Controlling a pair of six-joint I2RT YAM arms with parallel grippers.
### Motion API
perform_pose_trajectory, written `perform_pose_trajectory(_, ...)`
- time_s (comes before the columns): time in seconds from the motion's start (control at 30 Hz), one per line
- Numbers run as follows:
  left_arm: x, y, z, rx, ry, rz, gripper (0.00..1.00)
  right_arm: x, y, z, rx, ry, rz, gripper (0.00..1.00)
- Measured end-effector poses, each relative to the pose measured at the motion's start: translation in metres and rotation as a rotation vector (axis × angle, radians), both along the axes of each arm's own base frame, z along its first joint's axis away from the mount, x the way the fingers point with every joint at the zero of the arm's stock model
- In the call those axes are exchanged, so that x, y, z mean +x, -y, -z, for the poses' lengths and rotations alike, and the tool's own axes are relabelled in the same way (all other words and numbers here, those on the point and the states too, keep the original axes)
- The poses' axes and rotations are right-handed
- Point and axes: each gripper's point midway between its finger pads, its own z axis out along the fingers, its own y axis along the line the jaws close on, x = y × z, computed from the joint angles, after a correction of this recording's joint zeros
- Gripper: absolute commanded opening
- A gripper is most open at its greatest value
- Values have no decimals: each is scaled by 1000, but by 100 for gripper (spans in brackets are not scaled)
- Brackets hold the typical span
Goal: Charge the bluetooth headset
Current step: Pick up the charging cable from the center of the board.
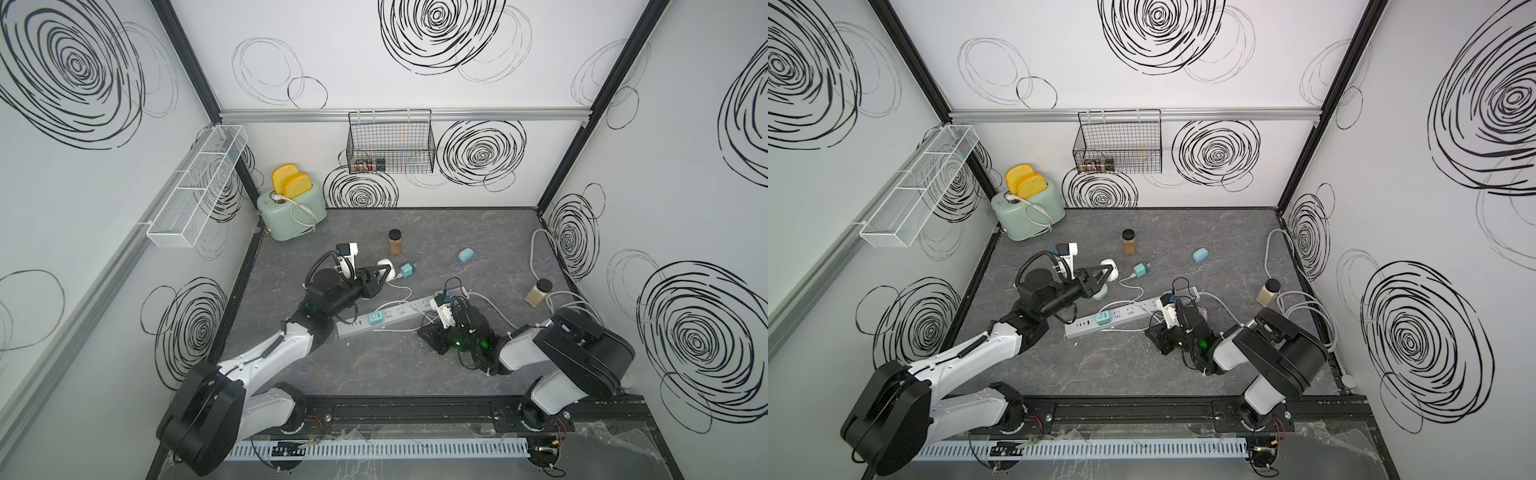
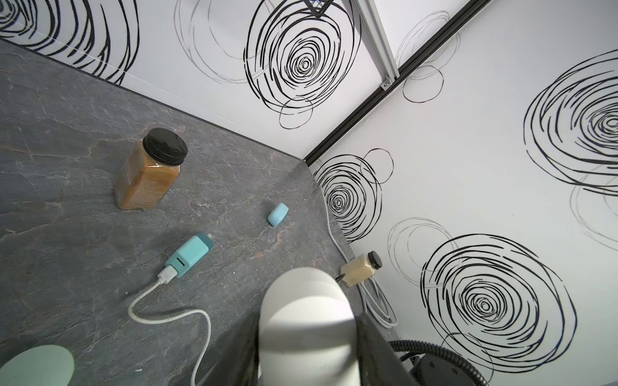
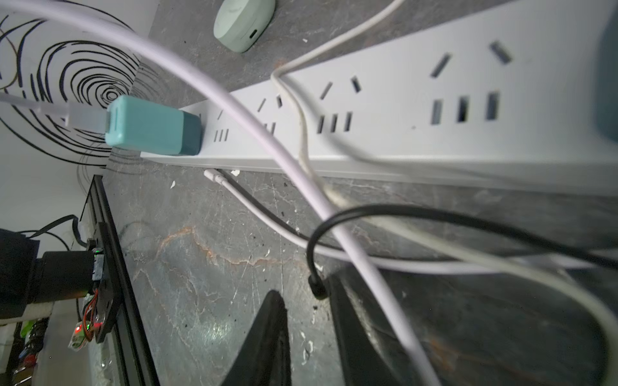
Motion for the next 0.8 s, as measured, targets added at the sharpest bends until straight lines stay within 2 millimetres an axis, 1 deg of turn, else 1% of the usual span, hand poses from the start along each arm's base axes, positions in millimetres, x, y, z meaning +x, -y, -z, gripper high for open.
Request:
perform_pose_trajectory(0.1,0,0,1,1,-3,0,32,0,0,2,2,-8,3,21)
perform_pose_trajectory(0.5,0,0,2,2,-4,0,31,1,-1,9,9,-36,18,21)
perform_pose_trajectory(0.8,1,0,3,3,-6,0,31,5,-2,8,40,-60,41,20)
